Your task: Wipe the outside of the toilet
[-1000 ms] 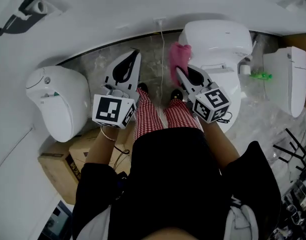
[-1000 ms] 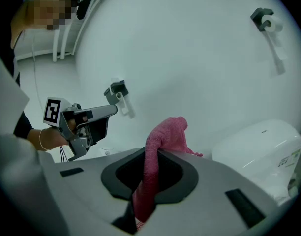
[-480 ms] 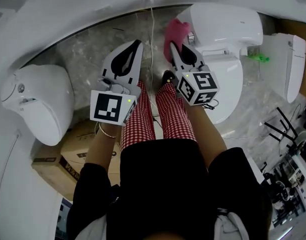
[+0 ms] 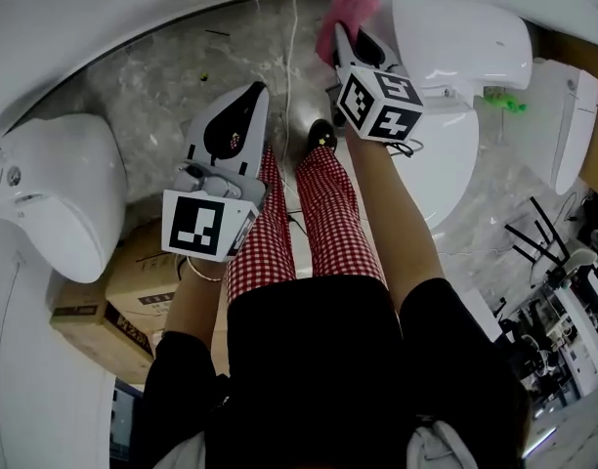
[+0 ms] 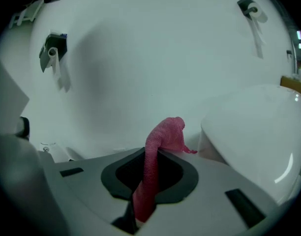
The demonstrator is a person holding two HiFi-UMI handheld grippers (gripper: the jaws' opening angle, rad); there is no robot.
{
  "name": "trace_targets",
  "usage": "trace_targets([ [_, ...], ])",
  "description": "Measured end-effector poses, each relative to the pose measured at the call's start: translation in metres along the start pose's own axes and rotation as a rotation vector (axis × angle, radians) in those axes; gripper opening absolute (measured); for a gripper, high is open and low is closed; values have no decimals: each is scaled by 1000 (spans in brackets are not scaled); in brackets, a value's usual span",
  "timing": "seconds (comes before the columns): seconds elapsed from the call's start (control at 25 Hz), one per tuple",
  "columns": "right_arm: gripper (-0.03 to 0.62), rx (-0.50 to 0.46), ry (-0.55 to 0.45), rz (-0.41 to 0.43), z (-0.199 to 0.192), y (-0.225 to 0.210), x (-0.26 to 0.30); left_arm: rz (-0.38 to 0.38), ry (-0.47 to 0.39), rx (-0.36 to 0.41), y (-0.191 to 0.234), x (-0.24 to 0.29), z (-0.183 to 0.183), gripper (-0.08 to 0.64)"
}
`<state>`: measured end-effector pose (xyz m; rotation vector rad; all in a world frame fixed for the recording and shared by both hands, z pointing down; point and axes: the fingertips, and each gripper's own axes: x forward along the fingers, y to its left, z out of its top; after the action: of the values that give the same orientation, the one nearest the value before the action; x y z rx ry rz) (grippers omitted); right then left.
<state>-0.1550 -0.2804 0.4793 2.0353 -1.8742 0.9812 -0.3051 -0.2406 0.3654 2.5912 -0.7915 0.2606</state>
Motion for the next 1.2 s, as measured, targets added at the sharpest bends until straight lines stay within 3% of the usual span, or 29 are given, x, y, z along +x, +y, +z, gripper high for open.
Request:
trace_targets([
  [0.28, 55, 62, 44, -142, -3, -36, 22, 16, 16, 26, 15, -1, -3, 9],
  [0.48, 55, 108, 58, -190, -9, -43, 17, 10, 3, 61, 19, 7, 3, 9],
  [0.76, 55, 195, 56, -255, -21, -51, 0, -158, 72, 153, -7, 15, -10, 9],
  [1.0, 55, 262, 36, -292, -32, -57, -21, -219, 70, 79, -16, 15, -7, 9],
  [1.2, 55, 279, 21, -295, -41, -55, -39, -246, 75, 143, -26, 14, -6, 9],
])
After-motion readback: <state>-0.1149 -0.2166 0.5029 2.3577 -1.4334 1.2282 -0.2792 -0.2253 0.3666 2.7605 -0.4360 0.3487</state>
